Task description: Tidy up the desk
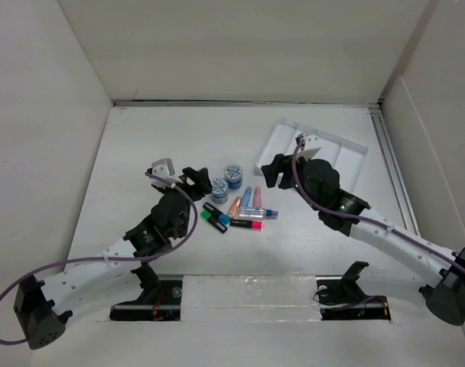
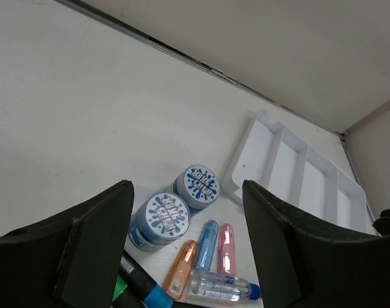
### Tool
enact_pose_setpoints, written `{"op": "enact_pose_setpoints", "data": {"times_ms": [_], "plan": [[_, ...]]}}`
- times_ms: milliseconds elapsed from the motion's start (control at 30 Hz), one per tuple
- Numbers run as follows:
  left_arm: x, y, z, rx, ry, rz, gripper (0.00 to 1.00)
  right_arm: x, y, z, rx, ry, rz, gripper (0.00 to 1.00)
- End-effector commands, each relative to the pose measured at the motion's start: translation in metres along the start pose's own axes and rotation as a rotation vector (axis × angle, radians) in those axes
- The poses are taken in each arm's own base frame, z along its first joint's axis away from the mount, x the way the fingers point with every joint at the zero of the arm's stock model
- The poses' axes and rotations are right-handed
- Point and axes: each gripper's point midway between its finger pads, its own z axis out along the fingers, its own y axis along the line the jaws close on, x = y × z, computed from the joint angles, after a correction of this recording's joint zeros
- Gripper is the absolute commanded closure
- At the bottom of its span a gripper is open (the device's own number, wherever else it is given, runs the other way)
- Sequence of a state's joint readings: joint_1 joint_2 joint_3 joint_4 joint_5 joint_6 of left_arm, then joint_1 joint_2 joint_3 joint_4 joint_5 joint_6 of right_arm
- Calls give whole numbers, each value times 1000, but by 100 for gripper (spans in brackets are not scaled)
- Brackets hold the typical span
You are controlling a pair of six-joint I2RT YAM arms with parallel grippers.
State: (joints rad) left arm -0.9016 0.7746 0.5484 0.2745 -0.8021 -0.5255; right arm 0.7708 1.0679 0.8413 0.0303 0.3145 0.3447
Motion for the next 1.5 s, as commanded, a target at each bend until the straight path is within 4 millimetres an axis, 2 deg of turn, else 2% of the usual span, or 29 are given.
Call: {"op": "enact_pose_setpoints", "data": {"times_ms": [0, 33, 100, 167, 200, 233, 300, 333, 367, 400, 433, 467, 500, 533, 567, 600, 633, 733, 767, 800, 867, 1000, 1133, 1200, 1233, 1367, 1467], "plan": [[-10, 6, 2, -35, -50, -6, 35, -3, 8, 7, -38, -18, 22, 32], [-8, 8, 2, -46, -50, 1, 36, 0, 10, 9, -46, -7, 18, 50], [-6, 11, 3, -56, -56, 1, 39, 7, 11, 16, -40, 26, 8, 75], [-4, 12, 5, -67, -56, 8, 46, 12, 14, 21, -51, 46, 4, 97], [-3, 13, 6, -77, -56, 6, 50, 17, 15, 28, -48, 64, -1, 100], [-1, 15, 7, -90, -55, 5, 61, 20, 16, 31, -51, 74, -3, 100], [0, 18, 7, -109, -58, 0, 73, 28, 15, 37, -38, 103, -12, 100], [1, 19, 8, -117, -56, -2, 93, 34, 14, 44, -26, 120, -18, 100], [1, 22, 7, -133, -55, 3, 99, 39, 14, 46, -24, 134, -20, 94], [2, 25, 6, -147, -58, -14, 100, 46, 15, 52, -30, 152, -25, 71], [0, 25, 6, -145, -61, -24, 100, 51, 16, 55, -31, 165, -28, 71], [-2, 24, 5, -138, -68, -36, 100, 56, 19, 57, -35, 179, -33, 47], [-1, 24, 4, -118, -72, -39, 92, 66, 12, 62, 0, 201, -45, 31], [-1, 24, 4, -119, -71, -29, 92, 71, 11, 64, 5, 213, -49, 30], [-1, 23, 4, -108, -71, -35, 85, 77, 12, 65, 6, 228, -56, 22], [0, 23, 4, -107, -69, -32, 78, 82, 11, 68, 9, 236, -59, 20], [0, 24, 4, -108, -69, -32, 64, 87, 11, 71, 12, 248, -65, 19], [2, 23, 4, -107, -66, -33, 52, 104, 8, 81, 52, 300, -93, 22], [3, 23, 5, -108, -65, -31, 51, 113, 4, 86, 69, 324, -106, 23], [2, 22, 5, -109, -64, -31, 51, 110, 8, 93, 68, 319, -108, 24], [5, 23, 5, -111, -55, -28, 51, 120, 9, 97, 79, 354, -138, 25], [5, 23, 5, -104, -57, -35, 50, 131, 9, 119, 126, 391, -184, 26], [4, 25, 3, -100, -61, -46, 50, 143, 7, 135, 143, 419, -226, 24], [2, 24, 3, -88, -63, -51, 50, 147, 7, 138, 149, 437, -235, 19], [1, 24, 2, -87, -66, -56, 50, 156, 11, 140, 132, 456, -250, 17], [1, 22, 1, -70, -62, -62, 50, 158, 13, 154, 141, 444, -254, 17], [5, 21, 2, -65, -48, -52, 50, 157, 15, 164, 140, 419, -264, 21]]}}
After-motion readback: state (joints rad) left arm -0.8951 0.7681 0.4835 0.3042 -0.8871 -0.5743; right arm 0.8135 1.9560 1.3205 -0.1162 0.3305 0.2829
